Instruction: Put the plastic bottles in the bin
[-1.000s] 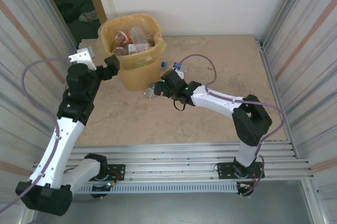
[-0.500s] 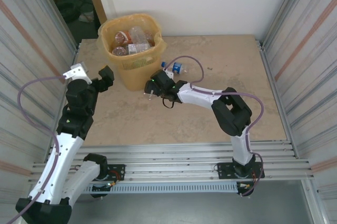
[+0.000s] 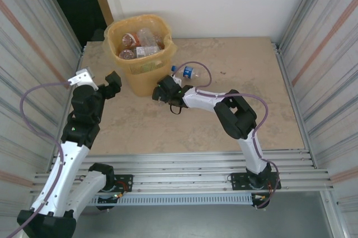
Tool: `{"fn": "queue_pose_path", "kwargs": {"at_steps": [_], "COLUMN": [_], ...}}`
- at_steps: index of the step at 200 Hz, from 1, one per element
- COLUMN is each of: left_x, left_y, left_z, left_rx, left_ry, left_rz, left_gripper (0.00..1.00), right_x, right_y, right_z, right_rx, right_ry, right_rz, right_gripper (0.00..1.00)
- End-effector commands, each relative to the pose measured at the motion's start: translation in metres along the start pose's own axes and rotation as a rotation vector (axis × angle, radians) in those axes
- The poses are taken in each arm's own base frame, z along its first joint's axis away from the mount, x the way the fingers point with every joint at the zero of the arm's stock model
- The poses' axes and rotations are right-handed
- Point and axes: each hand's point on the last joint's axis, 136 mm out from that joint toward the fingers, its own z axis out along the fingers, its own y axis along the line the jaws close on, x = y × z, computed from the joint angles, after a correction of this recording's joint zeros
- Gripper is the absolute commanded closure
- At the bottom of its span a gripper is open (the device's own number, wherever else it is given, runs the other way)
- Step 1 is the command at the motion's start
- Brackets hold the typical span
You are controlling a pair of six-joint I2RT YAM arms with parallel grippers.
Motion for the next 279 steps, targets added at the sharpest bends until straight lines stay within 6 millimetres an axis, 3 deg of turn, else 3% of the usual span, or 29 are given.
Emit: {"fn": "queue_pose_path", "kwargs": {"at_steps": [1, 50, 91, 139, 207, 279], "left_x": [-0.006, -0.003, -0.002, -0.001, -0.002, -0.006], "left_y": [0.002, 0.000, -0.001, -0.002, -0.014, -0.063], "left_z": [-0.002, 0.000, 0.001, 0.002, 0.001, -0.003], "left_rx": [-0.006, 0.005, 0.009, 0.013, 0.065, 0.309], "left_ry": [-0.035, -0.024, -0.018, -0.009, 0.028, 0.096], "left_rz": [-0.023, -0.029, -0.032, -0.036, -0.053, -0.083], "left_gripper": [0.01, 0.01, 0.01, 0.01, 0.01, 0.01], "right_x": [-0.003, 0.001, 0.007, 0.009, -0.005, -0.035], "right_y": [-0.003, -0.016, -0.027, -0.032, -0.027, -0.023], "right_z": [0.010, 0.018, 0.021, 0.010, -0.036, -0.112], "right_rx": [0.007, 0.039, 0.071, 0.074, 0.033, -0.051], "right_ry": [0.011, 0.042, 0.065, 0.069, 0.011, -0.137], "right_rz": [0.019, -0.002, -0.016, -0.025, -0.067, -0.145], "right_gripper": [0.02, 0.11, 0.26, 0.45, 0.54, 0.56]}}
